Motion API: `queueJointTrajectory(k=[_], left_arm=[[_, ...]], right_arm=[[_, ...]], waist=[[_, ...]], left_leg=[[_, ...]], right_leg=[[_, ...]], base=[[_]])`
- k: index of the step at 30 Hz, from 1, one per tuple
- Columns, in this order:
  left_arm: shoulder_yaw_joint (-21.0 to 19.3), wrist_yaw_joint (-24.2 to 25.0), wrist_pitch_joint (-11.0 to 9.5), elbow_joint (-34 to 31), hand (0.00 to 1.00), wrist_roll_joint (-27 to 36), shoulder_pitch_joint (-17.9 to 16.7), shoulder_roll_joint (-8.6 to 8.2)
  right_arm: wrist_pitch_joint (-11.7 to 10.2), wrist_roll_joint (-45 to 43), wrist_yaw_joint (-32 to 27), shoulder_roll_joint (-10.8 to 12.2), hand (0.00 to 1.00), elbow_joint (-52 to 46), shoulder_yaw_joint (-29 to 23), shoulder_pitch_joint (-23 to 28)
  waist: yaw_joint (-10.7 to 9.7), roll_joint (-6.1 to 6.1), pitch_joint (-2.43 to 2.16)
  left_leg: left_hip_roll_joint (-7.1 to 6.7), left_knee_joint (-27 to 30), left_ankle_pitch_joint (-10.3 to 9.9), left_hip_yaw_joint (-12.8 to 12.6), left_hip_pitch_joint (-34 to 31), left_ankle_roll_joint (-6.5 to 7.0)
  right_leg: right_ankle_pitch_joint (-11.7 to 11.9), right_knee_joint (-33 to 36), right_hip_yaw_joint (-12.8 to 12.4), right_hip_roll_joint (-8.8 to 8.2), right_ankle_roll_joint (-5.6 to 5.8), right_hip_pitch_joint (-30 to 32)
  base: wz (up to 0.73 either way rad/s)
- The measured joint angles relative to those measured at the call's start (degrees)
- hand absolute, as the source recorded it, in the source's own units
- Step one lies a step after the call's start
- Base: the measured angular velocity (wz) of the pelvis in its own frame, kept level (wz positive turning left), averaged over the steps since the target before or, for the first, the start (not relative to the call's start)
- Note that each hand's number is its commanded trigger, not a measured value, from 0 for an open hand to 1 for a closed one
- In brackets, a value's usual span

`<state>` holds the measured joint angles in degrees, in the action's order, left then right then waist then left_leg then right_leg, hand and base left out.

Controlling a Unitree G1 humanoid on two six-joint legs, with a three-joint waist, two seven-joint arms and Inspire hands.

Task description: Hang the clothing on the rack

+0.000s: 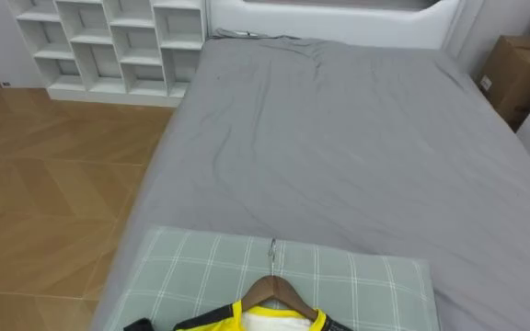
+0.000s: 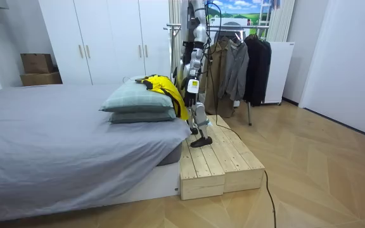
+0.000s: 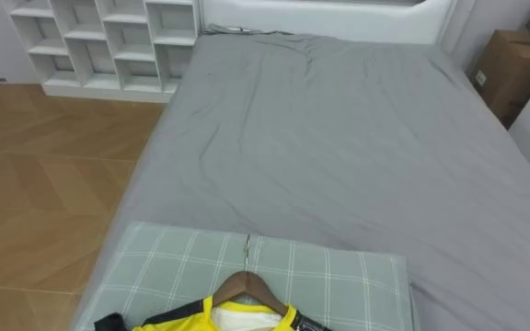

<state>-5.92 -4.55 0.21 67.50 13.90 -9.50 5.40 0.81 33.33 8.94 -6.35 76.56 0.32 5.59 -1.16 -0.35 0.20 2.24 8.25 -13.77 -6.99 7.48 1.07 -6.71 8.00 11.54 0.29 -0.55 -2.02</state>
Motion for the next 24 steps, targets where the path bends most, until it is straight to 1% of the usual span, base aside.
queueJointTrajectory(k=[11, 16, 24], left_arm=[[0.4, 0.0, -0.1, 0.1, 0.00, 0.0, 0.0, 0.14], [0.4, 0.0, -0.4, 0.2, 0.00, -0.1, 0.0, 0.15], [0.4, -0.3, -0.5, 0.1, 0.00, -0.1, 0.0, 0.11]], right_arm=[[0.0, -0.3, -0.1, 0.0, 0.00, -0.2, 0.0, -0.4], [0.0, -2.5, 0.0, 0.0, 0.00, -0.2, 0.1, -1.3], [-0.1, -2.4, 0.0, 0.0, 0.00, -0.2, 0.5, -1.1]], waist=[[0.0, -0.05, 0.02], [0.0, -0.09, 0.09], [0.0, 0.01, 0.16]], left_leg=[[0.00, 0.0, 0.0, 0.0, -0.1, 0.00], [0.00, 0.0, 0.0, 0.0, -0.1, 0.00], [-0.03, -0.1, 0.0, 0.6, -0.2, 0.00]], right_leg=[[0.0, -0.2, 0.1, 0.00, 0.00, 0.0], [0.0, -0.2, 0.0, -0.01, 0.03, 0.0], [-0.1, -0.3, 0.1, 0.04, 0.15, 0.0]], base=[[0.00], [0.00], [0.00]])
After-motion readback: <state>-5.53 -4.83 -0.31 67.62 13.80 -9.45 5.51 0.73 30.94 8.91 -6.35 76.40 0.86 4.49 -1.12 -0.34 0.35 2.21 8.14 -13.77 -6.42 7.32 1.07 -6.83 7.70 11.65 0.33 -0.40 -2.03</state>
